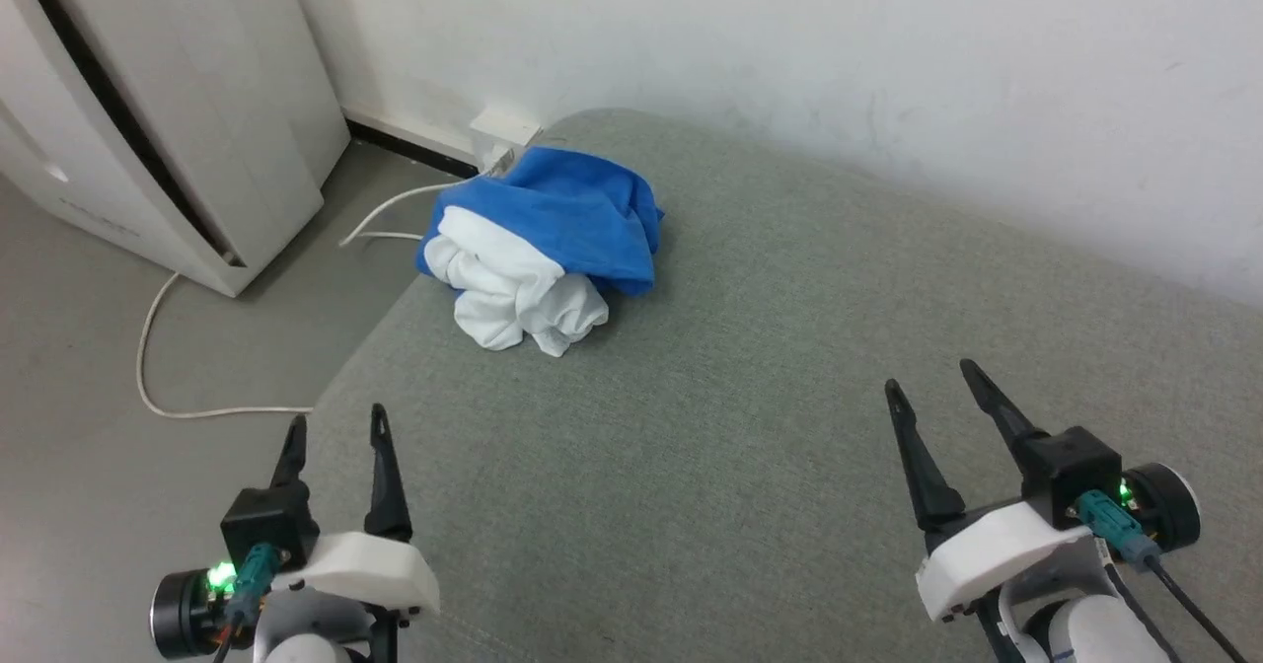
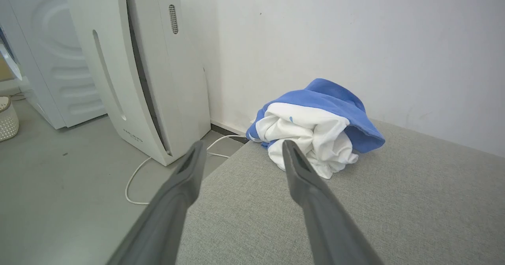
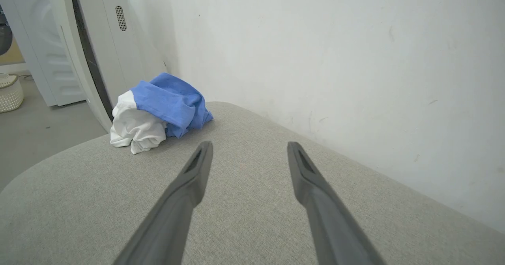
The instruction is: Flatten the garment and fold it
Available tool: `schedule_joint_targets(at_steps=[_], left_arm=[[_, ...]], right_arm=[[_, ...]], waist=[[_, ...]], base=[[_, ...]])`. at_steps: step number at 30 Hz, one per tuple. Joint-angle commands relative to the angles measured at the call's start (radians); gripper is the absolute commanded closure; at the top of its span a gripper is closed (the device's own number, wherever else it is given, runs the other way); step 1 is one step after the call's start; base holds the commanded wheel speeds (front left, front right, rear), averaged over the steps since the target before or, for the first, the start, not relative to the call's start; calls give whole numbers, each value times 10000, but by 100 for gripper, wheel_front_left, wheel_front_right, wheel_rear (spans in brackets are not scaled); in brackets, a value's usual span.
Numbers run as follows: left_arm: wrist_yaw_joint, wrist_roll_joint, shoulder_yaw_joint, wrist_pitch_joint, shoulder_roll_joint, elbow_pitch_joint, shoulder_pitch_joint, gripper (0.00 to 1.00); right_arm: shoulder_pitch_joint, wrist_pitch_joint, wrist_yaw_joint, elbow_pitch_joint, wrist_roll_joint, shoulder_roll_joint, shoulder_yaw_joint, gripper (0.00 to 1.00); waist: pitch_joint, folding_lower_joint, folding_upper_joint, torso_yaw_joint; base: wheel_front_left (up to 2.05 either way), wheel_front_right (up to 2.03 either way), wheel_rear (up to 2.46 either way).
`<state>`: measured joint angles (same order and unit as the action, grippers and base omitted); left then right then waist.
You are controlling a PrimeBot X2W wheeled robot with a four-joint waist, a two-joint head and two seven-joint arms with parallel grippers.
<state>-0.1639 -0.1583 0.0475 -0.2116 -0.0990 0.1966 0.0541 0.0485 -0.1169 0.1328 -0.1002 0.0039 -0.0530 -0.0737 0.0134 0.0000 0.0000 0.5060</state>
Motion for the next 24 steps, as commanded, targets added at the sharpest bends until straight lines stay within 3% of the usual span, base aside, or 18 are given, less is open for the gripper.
schedule_joint_targets(at_steps=[1,7,11,20,24], left_arm=[[-90,-112,-9,-93,-78,82,244,0],[1,-475,-189,-208,-329,-21,699,0],[261,-936,-347,114,-591,72,1566,0],[1155,-2927,-1050,1895,-1233,1270,4624,0],[1211,-3721,-1415,3259,-1556,1918,5567,0]], right_arm=[[226,-94,-18,-46,75,23,-71,0],[537,-8,-19,72,-21,24,-285,0],[913,159,-19,342,-312,23,-359,0],[2075,308,-21,704,-445,-226,-729,0],[2538,215,-21,662,-350,-277,-900,0]], waist=[[63,0,0,20],[650,0,0,-322],[1633,0,0,-774],[4252,0,0,-2145],[5029,0,0,-2867]], base=[[0,0,0],[0,0,0],[0,0,0],[0,0,0],[0,0,0]])
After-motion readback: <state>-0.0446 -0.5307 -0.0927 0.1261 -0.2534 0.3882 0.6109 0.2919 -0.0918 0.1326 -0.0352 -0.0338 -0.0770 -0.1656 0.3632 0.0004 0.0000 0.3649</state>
